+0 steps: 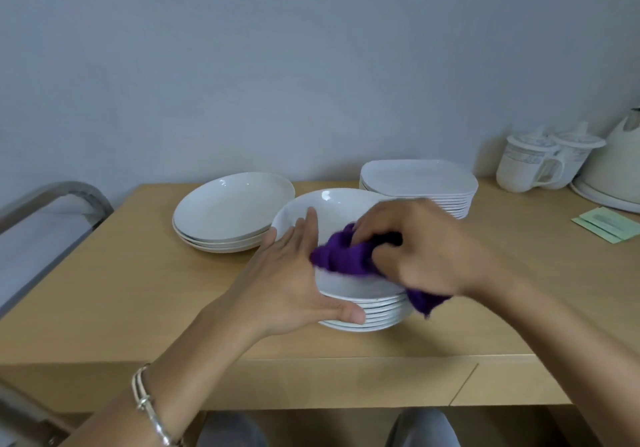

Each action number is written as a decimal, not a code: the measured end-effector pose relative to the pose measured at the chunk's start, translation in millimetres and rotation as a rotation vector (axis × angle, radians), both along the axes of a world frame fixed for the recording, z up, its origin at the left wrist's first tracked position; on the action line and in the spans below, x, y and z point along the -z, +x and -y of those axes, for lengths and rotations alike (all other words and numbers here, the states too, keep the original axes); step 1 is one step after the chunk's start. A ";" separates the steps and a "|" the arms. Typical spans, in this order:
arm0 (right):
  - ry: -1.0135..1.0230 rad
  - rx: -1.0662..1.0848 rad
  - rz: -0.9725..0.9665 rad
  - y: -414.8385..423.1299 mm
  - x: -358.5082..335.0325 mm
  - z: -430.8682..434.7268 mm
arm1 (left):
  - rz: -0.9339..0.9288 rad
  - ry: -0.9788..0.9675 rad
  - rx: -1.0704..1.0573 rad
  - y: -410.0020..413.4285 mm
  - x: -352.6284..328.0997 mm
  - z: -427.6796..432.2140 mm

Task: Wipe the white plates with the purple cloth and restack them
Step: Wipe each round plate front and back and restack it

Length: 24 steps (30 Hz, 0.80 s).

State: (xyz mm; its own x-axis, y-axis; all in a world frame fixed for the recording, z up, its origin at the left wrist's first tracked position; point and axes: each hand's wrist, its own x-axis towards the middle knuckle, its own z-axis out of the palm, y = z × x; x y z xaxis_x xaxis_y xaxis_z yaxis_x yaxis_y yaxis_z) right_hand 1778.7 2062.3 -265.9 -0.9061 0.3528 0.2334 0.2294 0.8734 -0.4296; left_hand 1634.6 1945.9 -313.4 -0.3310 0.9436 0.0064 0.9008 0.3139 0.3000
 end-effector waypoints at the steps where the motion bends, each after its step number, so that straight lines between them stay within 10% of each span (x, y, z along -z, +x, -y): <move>1: 0.009 -0.072 0.061 1.6 7.5 6.0 | -0.013 -0.005 0.009 -0.5 0.7 0.2; 9: 0.326 0.143 -0.013 30.5 33.4 -49.8 | -0.103 -0.166 0.009 2.5 -3.8 0.1; 18: 0.376 0.262 0.357 -34.1 42.0 -52.1 | -0.235 -0.336 0.051 7.1 -11.1 -0.6; 24: 0.381 0.606 0.157 -31.0 41.9 -106.6 | -0.276 -0.374 0.080 8.3 -16.4 -1.5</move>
State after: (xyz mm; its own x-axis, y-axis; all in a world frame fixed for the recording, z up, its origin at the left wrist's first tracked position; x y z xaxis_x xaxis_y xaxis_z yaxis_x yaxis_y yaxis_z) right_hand 1747.7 2169.0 -307.8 -0.6108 0.7228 0.3231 0.7533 0.6562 -0.0440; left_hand 1642.9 1947.5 -297.0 -0.2906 0.9204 -0.2616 0.9568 0.2810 -0.0745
